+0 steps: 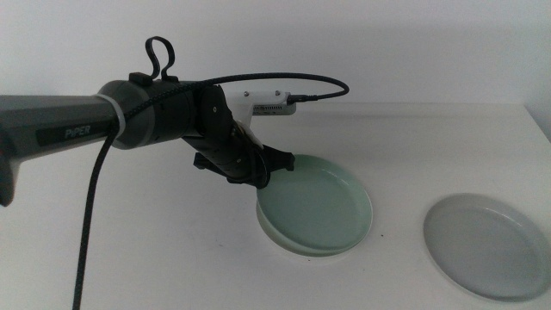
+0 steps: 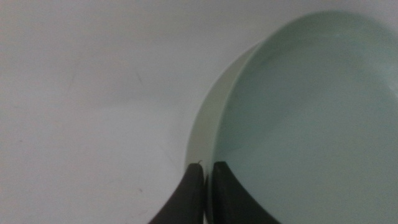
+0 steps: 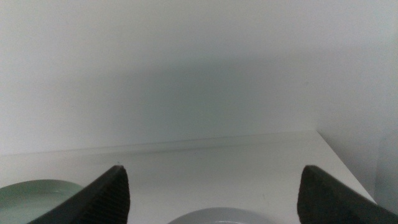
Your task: Stack the three bowls on top of each other.
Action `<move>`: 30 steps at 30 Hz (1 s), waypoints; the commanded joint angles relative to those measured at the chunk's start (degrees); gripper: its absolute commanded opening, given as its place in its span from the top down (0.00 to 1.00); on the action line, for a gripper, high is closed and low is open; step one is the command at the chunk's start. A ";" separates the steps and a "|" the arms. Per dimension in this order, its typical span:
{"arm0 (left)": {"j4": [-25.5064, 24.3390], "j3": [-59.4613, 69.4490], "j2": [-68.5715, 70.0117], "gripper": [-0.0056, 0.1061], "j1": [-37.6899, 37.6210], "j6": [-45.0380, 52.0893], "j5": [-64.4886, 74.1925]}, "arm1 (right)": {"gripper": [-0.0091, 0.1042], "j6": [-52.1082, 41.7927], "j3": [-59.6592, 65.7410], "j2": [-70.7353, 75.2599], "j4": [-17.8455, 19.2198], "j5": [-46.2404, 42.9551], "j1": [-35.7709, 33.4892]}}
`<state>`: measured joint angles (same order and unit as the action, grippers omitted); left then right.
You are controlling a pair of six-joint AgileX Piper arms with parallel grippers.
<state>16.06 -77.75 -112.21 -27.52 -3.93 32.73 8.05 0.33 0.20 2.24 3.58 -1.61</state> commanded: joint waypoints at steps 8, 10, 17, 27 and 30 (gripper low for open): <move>1.09 -0.12 0.45 0.50 0.06 2.65 2.97 | 0.10 -0.20 -0.33 -0.20 0.59 -0.54 0.38; 1.37 -0.12 1.49 0.33 0.06 4.64 3.51 | 0.10 -0.20 -0.33 -0.20 0.59 -0.54 0.38; 2.87 -0.12 12.76 0.11 1.30 14.81 8.81 | 0.10 -0.20 -0.33 -0.20 0.59 -0.54 0.38; 7.40 8.24 39.78 0.11 1.87 27.43 14.65 | 0.10 -0.20 -0.33 -0.20 0.59 -0.54 0.38; 8.05 11.43 49.12 0.11 1.87 27.43 15.14 | 0.10 -0.20 -0.33 -0.20 0.59 -0.54 0.38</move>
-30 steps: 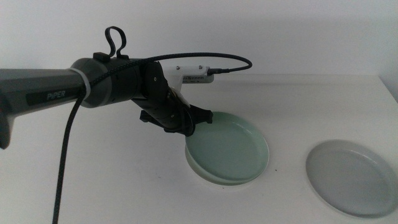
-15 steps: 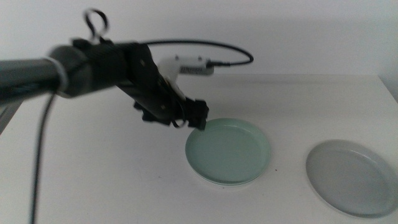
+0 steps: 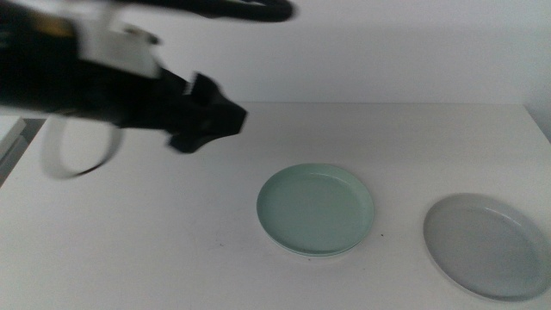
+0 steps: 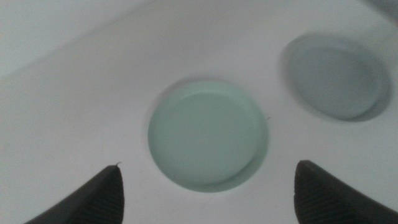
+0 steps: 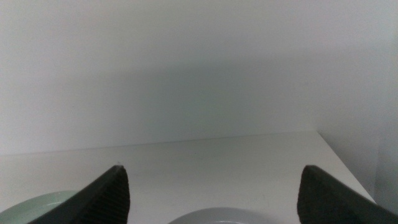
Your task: Stack the three bowls on top of each other.
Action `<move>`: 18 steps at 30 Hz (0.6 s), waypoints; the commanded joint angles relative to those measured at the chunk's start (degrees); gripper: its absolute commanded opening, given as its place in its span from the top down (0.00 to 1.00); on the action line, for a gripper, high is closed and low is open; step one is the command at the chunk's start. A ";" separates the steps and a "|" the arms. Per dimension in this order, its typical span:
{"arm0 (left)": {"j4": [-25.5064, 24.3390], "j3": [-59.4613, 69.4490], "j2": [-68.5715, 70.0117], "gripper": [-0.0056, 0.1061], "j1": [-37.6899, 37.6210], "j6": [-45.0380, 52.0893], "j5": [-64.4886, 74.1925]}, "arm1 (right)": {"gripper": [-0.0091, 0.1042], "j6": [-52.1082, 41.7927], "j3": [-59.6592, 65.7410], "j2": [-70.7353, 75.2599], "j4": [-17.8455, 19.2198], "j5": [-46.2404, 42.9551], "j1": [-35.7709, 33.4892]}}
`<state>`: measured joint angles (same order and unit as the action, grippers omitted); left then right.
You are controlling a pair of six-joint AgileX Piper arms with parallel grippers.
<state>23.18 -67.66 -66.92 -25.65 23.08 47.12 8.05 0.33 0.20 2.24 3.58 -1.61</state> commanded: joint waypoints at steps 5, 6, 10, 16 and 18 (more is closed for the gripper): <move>1.48 4.32 16.08 0.11 0.00 -1.79 4.56 | 0.10 -0.20 -0.33 -0.20 0.59 -0.54 0.38; 1.21 4.32 16.98 0.11 0.00 -2.80 5.83 | 0.10 -0.20 -0.33 -0.20 0.59 -0.54 0.38; 0.88 4.32 19.54 0.11 0.00 -4.06 9.18 | 0.10 -0.20 -0.33 -0.20 0.59 -0.54 0.38; 0.88 4.32 20.47 0.11 0.00 -5.37 8.36 | 0.10 -0.20 -0.33 -0.20 0.59 -0.54 0.38; 0.88 4.32 20.47 0.11 0.00 -5.37 8.36 | 0.10 -0.20 -0.33 -0.20 0.59 -0.54 0.38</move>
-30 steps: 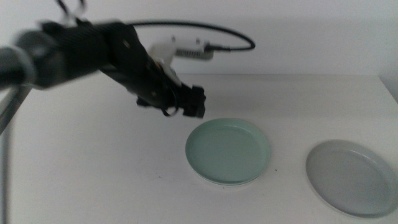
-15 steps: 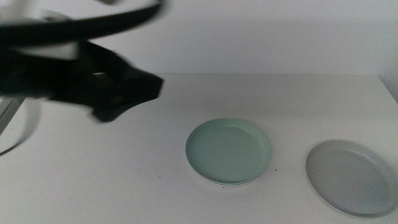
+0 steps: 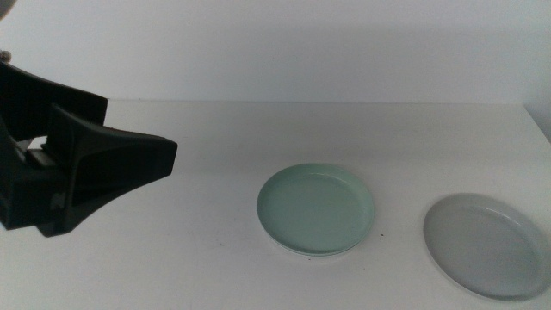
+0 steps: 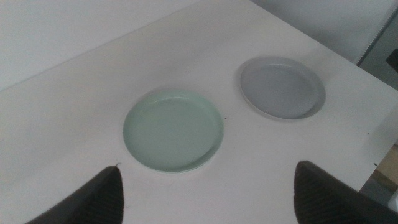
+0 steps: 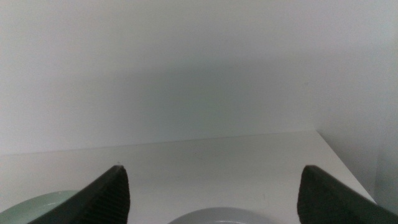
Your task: Stack the three bowls on top of each other.
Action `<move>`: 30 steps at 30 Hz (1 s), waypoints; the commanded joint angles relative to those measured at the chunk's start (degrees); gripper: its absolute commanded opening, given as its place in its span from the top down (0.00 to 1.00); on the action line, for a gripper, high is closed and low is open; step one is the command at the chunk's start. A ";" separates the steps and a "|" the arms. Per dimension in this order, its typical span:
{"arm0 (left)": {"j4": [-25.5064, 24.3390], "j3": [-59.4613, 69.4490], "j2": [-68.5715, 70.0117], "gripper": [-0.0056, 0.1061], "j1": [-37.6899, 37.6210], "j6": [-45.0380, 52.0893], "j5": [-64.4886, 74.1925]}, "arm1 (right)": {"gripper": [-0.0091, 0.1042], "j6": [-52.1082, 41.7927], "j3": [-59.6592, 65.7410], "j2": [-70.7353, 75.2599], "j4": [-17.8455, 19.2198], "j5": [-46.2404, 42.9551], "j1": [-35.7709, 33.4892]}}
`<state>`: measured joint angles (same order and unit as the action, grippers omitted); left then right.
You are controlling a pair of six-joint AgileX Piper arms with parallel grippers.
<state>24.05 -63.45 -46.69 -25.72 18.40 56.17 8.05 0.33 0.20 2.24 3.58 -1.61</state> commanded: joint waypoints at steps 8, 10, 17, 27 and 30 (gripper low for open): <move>0.01 0.11 0.24 0.11 0.07 -0.68 -1.19 | 0.10 -0.20 -0.33 -0.20 0.59 -0.54 0.38; 0.01 0.11 0.24 0.11 0.07 -0.68 -1.58 | 0.10 0.21 -0.33 -0.20 -0.04 -3.09 0.38; 0.01 0.11 0.24 0.11 0.07 -0.68 -1.58 | 0.10 5.00 -6.34 -4.69 -2.24 3.07 0.38; 0.01 0.11 0.24 0.11 0.07 -0.68 -1.58 | 0.10 5.00 -45.50 -37.23 -2.86 52.93 0.38; 0.01 0.11 0.24 0.11 0.07 -0.68 -1.58 | 0.10 5.11 -51.73 -42.78 -3.00 53.91 0.38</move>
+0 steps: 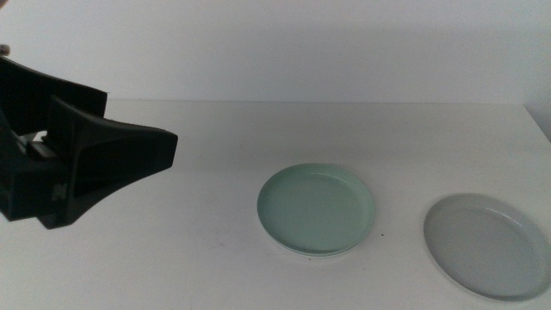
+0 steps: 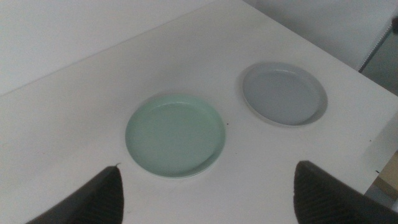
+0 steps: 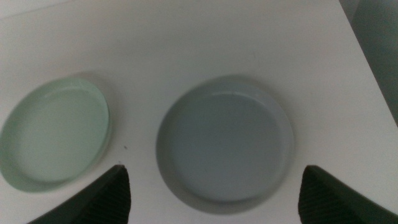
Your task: Stack the three bowls on top of each other.
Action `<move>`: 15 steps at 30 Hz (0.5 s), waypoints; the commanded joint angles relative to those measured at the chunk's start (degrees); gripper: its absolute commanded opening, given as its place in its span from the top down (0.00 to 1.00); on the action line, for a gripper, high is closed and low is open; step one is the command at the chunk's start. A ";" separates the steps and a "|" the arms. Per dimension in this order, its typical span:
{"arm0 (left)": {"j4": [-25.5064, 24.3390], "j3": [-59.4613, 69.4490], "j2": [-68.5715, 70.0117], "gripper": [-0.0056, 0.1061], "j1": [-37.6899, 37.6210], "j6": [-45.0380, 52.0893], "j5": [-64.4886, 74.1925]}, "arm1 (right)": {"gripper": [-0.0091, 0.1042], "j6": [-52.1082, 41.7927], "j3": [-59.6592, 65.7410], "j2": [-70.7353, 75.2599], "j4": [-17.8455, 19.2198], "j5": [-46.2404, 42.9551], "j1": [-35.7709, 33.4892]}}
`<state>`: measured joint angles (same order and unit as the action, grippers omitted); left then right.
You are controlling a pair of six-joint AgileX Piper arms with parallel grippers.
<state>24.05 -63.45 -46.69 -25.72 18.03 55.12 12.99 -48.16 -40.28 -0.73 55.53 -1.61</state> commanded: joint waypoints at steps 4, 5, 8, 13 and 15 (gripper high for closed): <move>0.01 0.11 0.24 0.11 0.07 -0.32 -0.53 | 0.10 0.46 -7.41 -6.54 -3.49 2.97 0.38; 0.01 0.11 0.24 0.11 0.07 -0.32 -0.53 | 0.10 0.46 -7.55 -7.25 -3.87 2.58 0.38; 0.01 0.11 0.24 0.11 0.07 -0.32 -0.53 | 0.10 0.46 -7.79 -9.91 -3.28 3.84 0.38; 0.01 0.11 0.24 0.11 0.07 -0.32 -0.63 | 0.10 -3.04 -9.04 -20.93 -0.44 7.63 2.79; 0.01 0.11 0.24 0.11 0.07 -0.32 -0.63 | 0.10 -4.26 -9.04 -25.35 -1.18 7.19 5.38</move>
<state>24.05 -63.45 -46.64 -25.72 18.03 55.12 10.39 -56.83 -62.68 -2.62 62.82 1.97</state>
